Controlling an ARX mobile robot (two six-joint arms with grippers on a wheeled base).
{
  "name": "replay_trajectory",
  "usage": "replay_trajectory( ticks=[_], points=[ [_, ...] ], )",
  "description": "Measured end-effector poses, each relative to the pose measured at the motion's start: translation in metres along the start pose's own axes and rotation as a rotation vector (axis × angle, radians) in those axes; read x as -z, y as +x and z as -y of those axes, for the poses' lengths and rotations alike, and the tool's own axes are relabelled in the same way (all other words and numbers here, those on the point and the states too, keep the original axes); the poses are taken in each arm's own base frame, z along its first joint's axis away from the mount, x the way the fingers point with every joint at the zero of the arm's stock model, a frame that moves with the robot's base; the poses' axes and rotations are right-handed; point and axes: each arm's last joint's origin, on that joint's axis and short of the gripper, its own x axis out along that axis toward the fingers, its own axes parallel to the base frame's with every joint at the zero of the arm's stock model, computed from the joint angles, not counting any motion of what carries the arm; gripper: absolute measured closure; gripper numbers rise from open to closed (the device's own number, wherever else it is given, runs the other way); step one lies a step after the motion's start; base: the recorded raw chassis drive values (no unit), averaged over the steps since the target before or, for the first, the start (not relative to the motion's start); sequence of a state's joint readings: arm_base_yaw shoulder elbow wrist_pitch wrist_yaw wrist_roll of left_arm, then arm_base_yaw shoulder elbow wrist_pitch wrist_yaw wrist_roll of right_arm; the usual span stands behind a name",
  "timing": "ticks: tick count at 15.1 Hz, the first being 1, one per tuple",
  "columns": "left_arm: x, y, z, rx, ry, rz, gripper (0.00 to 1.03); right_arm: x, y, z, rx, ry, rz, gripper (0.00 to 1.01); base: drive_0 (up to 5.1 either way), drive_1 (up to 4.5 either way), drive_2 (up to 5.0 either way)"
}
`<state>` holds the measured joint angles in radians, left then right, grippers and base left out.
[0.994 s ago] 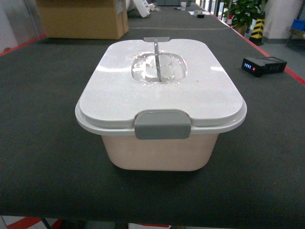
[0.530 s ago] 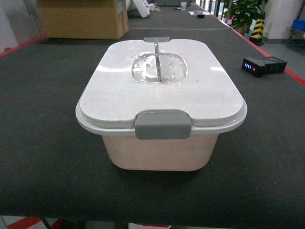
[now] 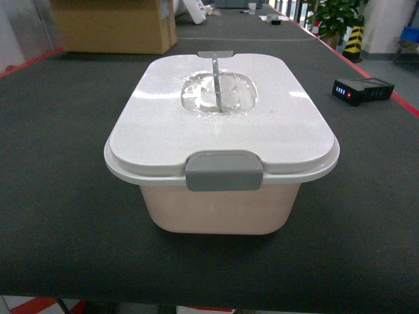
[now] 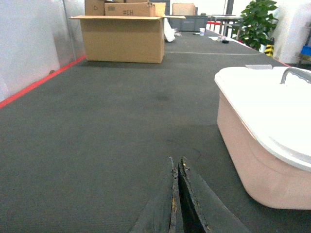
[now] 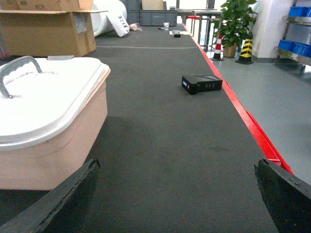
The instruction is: Pick capacitor and pack into box
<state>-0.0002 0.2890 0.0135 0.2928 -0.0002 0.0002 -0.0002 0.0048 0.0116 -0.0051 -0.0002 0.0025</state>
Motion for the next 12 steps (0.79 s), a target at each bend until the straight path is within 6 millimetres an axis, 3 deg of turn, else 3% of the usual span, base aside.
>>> replay_trajectory(
  ticks=[10, 11, 12],
  points=[
    [0.001, -0.008, 0.0, 0.0, 0.0, -0.003, 1.01, 0.0, 0.0, 0.0, 0.0, 0.0, 0.0, 0.03, 0.0, 0.0, 0.0],
    [0.007, -0.015, 0.0, 0.003, 0.0, -0.061, 1.01, 0.0, 0.0, 0.0, 0.0, 0.0, 0.0, 0.03, 0.0, 0.0, 0.0],
    [0.003, -0.018, 0.0, 0.001, 0.001, -0.001, 1.01, 0.0, 0.0, 0.0, 0.0, 0.0, 0.0, 0.03, 0.0, 0.0, 0.0]
  ],
)
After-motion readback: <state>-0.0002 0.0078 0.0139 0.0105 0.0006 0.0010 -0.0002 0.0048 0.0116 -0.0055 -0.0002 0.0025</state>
